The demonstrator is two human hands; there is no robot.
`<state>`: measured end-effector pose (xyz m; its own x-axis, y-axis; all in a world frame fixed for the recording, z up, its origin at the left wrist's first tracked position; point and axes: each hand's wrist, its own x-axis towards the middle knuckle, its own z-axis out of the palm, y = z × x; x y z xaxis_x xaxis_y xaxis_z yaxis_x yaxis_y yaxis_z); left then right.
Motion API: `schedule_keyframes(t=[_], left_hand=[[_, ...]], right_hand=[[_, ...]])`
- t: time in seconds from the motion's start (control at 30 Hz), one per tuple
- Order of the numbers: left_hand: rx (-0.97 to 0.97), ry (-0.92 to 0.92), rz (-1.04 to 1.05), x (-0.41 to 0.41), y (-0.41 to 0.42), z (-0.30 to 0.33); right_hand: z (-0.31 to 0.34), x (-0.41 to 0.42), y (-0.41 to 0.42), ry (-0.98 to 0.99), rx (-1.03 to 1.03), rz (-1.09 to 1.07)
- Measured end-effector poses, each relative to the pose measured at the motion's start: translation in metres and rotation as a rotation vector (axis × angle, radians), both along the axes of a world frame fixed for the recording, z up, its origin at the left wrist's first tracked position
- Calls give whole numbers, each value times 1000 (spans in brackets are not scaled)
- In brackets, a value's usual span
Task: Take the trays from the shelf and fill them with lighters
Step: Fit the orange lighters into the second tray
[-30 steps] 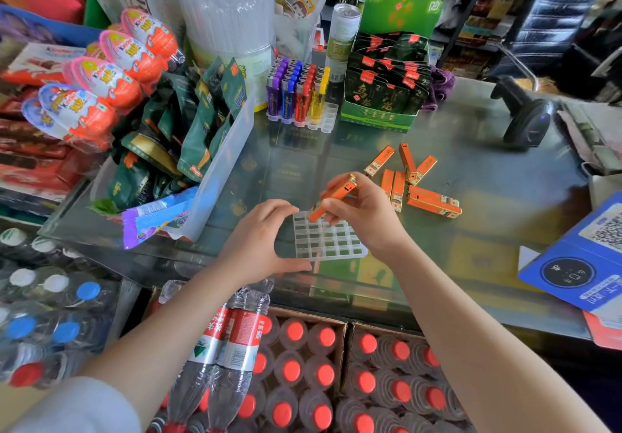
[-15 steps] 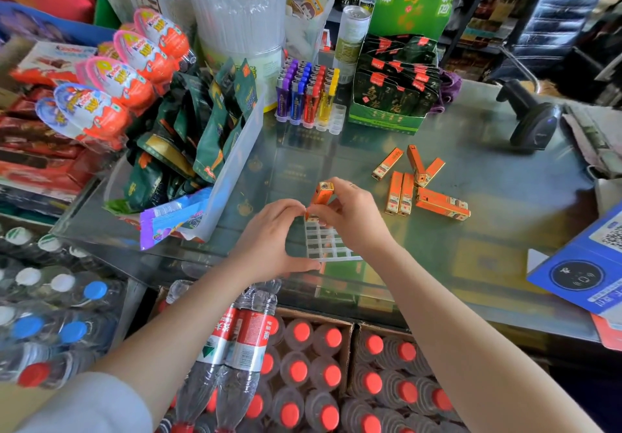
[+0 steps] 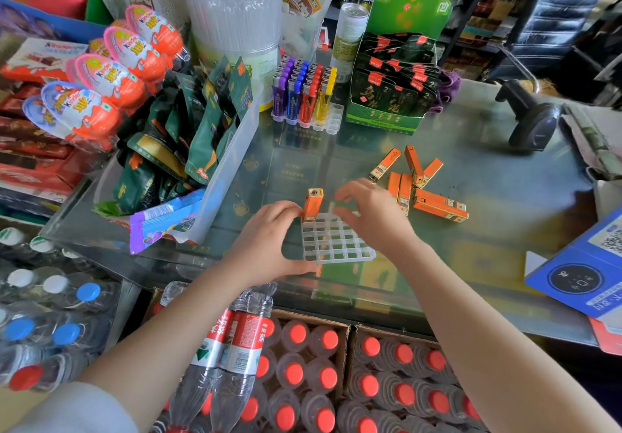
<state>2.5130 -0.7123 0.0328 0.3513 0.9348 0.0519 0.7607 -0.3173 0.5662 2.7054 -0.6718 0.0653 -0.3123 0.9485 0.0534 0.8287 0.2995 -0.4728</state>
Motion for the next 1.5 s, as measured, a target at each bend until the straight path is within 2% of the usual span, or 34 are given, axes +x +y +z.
schedule_keyframes(t=[0.1, 0.2, 0.3, 0.4, 0.57, 0.67, 0.73, 0.8, 0.9, 1.0, 1.07, 1.17, 1.23, 1.4, 1.5], left_hand=[[26, 58, -21, 1, 4, 3], [56, 105, -28, 3, 12, 4], [75, 108, -15, 7, 19, 1], [82, 96, -4, 9, 23, -3], [72, 93, 4, 7, 24, -6], [75, 89, 3, 7, 24, -6], [91, 81, 8, 7, 24, -7], [99, 79, 11, 7, 24, -9], [105, 83, 3, 6, 24, -9], [106, 81, 0, 6, 23, -8], [97, 90, -5, 6, 22, -7], [93, 91, -10, 5, 22, -6], [89, 97, -6, 5, 22, -7], [98, 93, 3, 5, 21, -8], [104, 93, -1, 5, 21, -8]], right_hand=[[-1, 26, 13, 42, 102, -183], [-2, 41, 33, -138, 147, -214], [-1, 45, 49, -411, 88, -148], [5, 43, 63, -551, 85, -70], [7, 38, 89, -673, 51, 23], [8, 38, 91, -648, 102, 108], [10, 35, 79, -470, 138, 120], [13, 27, 59, -140, 90, 42], [18, 16, 29, 448, -144, -58], [15, 10, 5, 812, -356, -253], [15, 10, 0, 936, -461, -438], [20, 14, 2, 921, -547, -582], [25, 15, 3, 1039, -607, -580], [38, 12, -3, 1561, -899, -516], [36, 12, -10, 1642, -949, -395]])
